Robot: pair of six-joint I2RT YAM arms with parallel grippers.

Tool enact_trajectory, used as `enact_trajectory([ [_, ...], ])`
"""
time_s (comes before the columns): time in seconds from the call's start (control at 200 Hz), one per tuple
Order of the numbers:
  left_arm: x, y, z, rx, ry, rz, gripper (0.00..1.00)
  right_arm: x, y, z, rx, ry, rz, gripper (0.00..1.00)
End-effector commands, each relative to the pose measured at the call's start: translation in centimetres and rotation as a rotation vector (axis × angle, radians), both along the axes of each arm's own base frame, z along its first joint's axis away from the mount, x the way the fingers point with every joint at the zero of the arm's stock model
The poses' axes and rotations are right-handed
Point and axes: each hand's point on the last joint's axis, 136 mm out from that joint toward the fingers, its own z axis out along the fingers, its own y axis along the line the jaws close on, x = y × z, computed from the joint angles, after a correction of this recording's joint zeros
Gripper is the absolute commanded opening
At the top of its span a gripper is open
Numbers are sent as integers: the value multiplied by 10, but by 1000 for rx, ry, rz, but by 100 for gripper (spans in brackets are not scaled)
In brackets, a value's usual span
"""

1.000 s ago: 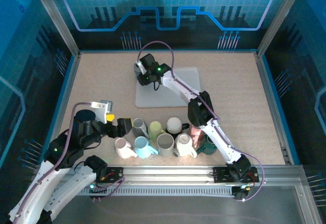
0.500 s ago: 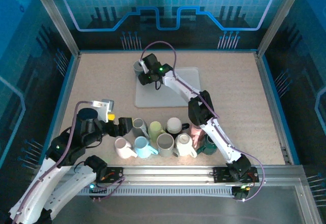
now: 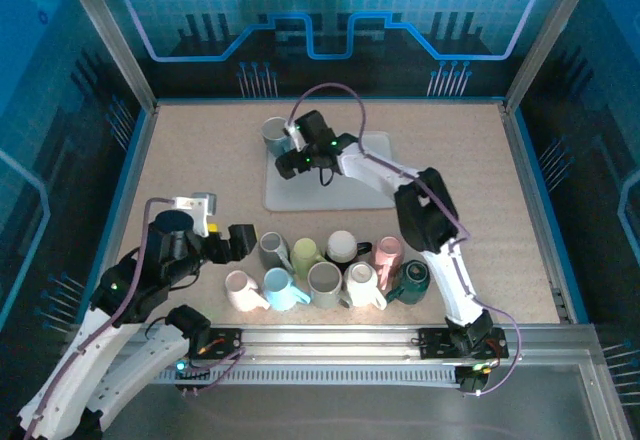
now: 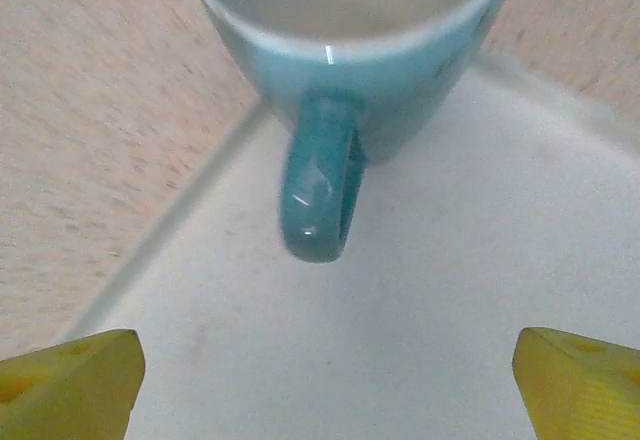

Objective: Turn the mug right side up

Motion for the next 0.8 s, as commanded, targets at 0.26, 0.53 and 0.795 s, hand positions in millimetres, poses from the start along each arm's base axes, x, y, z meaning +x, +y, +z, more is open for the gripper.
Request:
enact_trajectory([
  [0.26,-32,24,-31,-170,374,342,99,-65,-50,127,227,-106,-95,85],
  [0.53,-69,14,-83,-109,788,411,99,-144,-100,90,149,21,-236,86],
  [0.795,-71,4,-127,-93,956,479,99,-198,-126,85,79,-30,-208,88],
])
